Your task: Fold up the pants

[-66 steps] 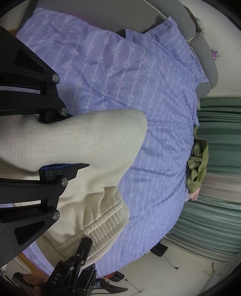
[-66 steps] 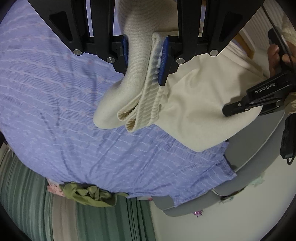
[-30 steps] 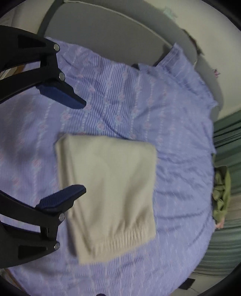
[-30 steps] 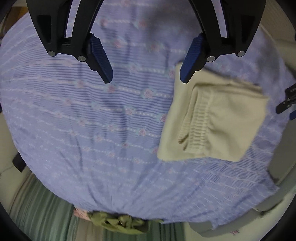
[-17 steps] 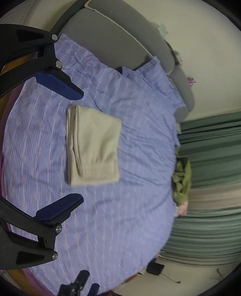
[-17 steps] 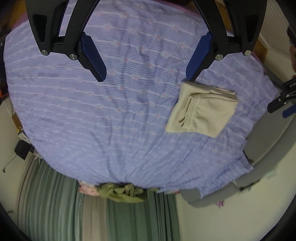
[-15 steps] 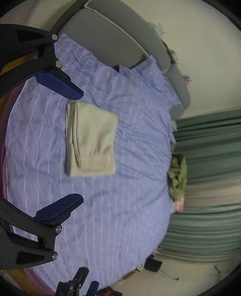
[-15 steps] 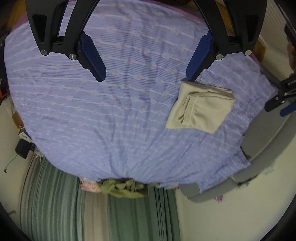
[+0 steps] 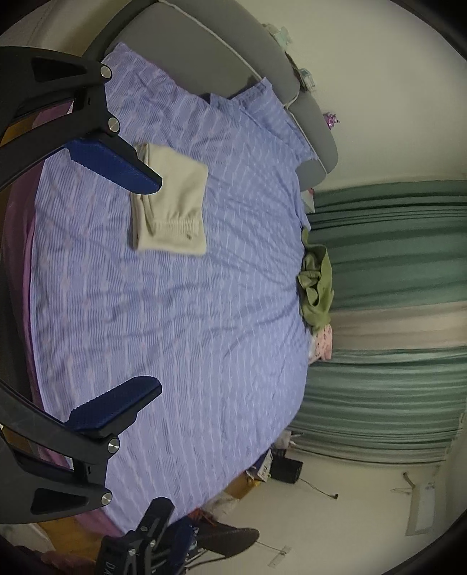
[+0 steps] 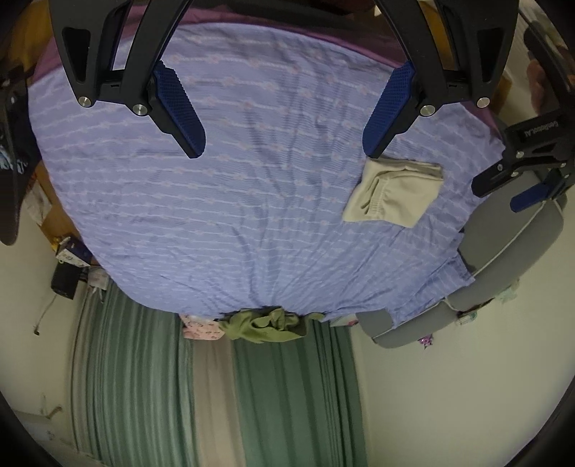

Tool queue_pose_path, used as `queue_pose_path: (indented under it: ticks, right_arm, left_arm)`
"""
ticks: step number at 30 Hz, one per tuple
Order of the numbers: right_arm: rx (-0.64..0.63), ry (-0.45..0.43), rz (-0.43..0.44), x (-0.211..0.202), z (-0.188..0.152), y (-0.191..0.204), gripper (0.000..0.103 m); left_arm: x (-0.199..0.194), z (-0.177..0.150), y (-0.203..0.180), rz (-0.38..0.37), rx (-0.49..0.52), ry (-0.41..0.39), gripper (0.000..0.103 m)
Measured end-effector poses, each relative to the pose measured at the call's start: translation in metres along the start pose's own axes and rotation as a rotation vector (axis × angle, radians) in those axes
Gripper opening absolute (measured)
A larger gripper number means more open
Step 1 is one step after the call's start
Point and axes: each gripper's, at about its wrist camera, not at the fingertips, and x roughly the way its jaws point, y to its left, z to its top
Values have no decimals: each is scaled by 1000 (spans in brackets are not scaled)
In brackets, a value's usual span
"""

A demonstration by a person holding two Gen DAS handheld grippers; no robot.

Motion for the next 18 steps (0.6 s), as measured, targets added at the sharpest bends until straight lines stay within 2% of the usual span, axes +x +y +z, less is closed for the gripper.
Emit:
queue_pose_path:
  ticks: [8,18]
  right_arm:
    - [34,-6,-18,-36,-23,-35,90]
    - [37,-2,-25,-48,-37,-55,90]
  left_arm:
    - [-23,-14,-44,-36,10,8,103]
    - [-36,-23,-70,-39,20,6,103]
